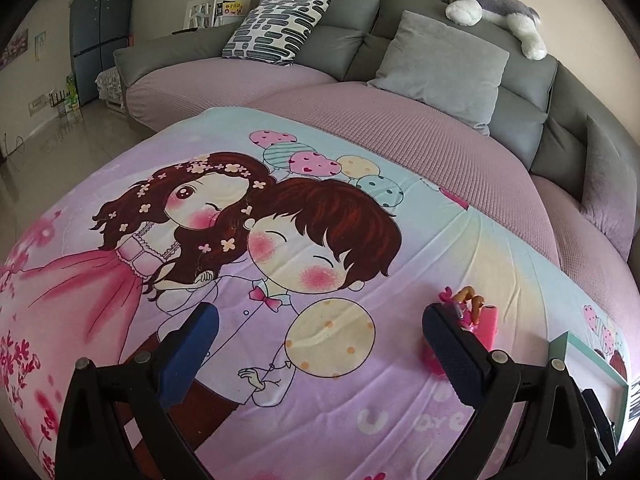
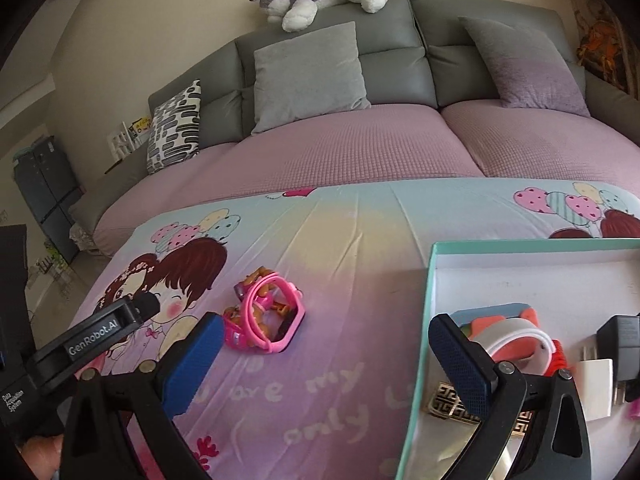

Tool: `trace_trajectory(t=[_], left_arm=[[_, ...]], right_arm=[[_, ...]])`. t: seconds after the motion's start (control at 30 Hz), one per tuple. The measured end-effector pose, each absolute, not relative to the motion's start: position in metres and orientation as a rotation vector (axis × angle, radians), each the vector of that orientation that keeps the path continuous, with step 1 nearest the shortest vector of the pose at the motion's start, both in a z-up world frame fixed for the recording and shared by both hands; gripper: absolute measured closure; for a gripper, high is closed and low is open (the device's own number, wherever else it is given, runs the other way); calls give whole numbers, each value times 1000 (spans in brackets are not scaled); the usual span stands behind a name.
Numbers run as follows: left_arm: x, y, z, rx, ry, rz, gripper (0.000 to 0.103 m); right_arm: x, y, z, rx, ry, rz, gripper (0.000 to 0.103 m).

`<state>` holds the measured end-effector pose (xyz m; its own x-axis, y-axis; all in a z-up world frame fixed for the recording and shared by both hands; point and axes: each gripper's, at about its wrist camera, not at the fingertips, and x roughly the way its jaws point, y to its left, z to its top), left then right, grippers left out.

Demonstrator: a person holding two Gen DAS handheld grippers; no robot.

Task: Organize rigid objects
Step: 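Move both grippers back toward the pink watch and toy figure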

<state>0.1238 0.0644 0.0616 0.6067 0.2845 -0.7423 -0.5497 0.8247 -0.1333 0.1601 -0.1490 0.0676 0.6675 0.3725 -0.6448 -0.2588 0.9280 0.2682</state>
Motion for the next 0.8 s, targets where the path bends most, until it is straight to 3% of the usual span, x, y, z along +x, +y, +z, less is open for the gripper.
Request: trace_trajectory(t=[0.17, 0.33, 0.8], left_arm=[[134, 69, 49, -396, 807, 456, 1], [138, 78, 40, -426, 825, 476, 1], [138, 93, 25, -509, 840, 459, 2]], right_arm=[[166, -134, 61, 140, 771, 372, 3], [173, -126, 55, 128, 796, 383, 18], [185, -112, 36, 165, 868, 412, 22]])
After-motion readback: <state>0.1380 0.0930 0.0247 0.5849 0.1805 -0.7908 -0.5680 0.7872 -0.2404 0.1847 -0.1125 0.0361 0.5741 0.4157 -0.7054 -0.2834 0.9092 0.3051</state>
